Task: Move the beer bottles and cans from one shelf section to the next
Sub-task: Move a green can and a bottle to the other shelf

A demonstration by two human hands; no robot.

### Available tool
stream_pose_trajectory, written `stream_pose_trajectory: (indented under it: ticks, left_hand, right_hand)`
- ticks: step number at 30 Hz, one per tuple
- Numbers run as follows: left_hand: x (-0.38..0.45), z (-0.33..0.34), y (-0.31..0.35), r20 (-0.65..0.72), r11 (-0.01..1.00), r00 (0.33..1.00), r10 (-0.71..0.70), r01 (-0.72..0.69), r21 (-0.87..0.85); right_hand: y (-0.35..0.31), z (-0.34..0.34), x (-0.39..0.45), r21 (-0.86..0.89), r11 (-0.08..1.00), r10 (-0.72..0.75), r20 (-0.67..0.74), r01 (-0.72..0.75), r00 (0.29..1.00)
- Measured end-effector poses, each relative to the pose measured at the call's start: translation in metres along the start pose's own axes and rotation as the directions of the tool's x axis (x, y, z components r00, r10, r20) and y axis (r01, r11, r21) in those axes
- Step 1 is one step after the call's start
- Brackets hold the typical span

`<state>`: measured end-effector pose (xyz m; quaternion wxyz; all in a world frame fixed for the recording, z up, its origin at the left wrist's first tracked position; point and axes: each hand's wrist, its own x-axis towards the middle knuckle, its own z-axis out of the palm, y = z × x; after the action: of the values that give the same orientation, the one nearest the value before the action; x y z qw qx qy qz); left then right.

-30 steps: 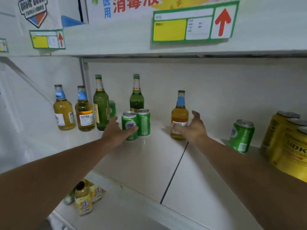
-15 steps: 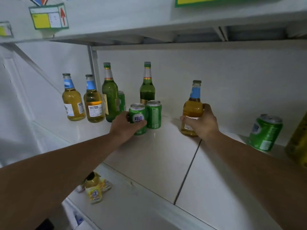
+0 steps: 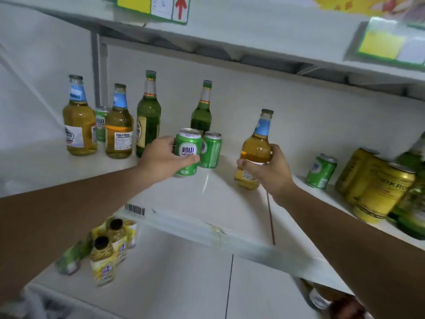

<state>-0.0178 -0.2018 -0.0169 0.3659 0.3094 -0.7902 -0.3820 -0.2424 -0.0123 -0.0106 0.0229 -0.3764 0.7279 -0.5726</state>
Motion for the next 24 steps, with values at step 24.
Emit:
stream_pose_trajectory:
  ticks: [24]
  left_hand:
    - [-0.058,0.149,0.112,0.096,0.981,0.994,0.059,-0.041,-0.188]
  right_hand:
    - [0.030,-0.183,-0.104,-0.098,0.994,0.017,-0.268,-0.045,0.963]
